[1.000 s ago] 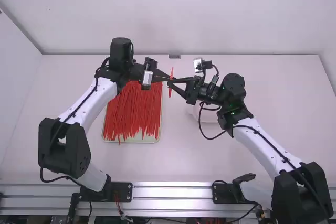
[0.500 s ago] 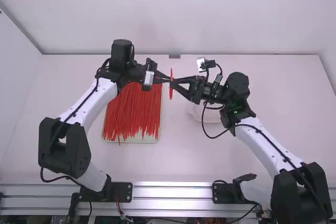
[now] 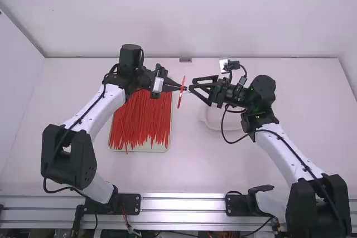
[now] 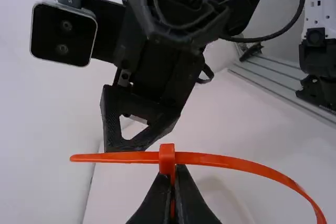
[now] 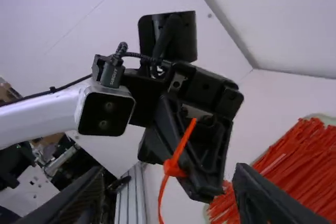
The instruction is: Fasten the cable tie
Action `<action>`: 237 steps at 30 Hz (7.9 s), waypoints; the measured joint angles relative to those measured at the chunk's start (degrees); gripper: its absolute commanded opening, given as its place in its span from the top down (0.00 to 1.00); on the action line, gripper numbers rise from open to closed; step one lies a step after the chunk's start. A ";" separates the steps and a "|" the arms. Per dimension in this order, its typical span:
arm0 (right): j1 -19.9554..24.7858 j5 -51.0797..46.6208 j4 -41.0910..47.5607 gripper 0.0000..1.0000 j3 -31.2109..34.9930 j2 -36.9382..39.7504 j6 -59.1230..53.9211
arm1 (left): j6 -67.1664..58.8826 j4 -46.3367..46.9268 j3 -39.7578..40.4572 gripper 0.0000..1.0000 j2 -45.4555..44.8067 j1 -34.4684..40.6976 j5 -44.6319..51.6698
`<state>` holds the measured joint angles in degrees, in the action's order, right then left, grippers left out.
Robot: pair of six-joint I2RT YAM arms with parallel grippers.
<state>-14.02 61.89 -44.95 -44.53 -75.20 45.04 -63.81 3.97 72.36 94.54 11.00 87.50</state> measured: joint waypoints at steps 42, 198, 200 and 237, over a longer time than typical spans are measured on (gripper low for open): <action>-3.45 -4.39 -0.94 0.87 0.00 0.00 -0.02 | 1.25 -2.08 0.00 0.98 0.00 3.89 0.66; -5.14 -3.17 6.64 1.00 0.55 0.00 -17.92 | 73.11 -84.78 -29.57 0.98 -0.13 4.17 -11.93; -5.14 -3.10 6.78 1.00 0.55 0.00 -17.94 | 73.09 -84.76 -29.57 0.92 -0.13 4.15 -12.00; 12.98 -25.73 40.46 1.00 1.49 -0.20 -34.80 | 58.90 -36.87 -29.57 0.01 -0.15 0.07 -27.87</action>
<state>-1.04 36.16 -4.49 -43.05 -75.40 10.24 -4.91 -32.91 42.78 94.39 11.07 59.64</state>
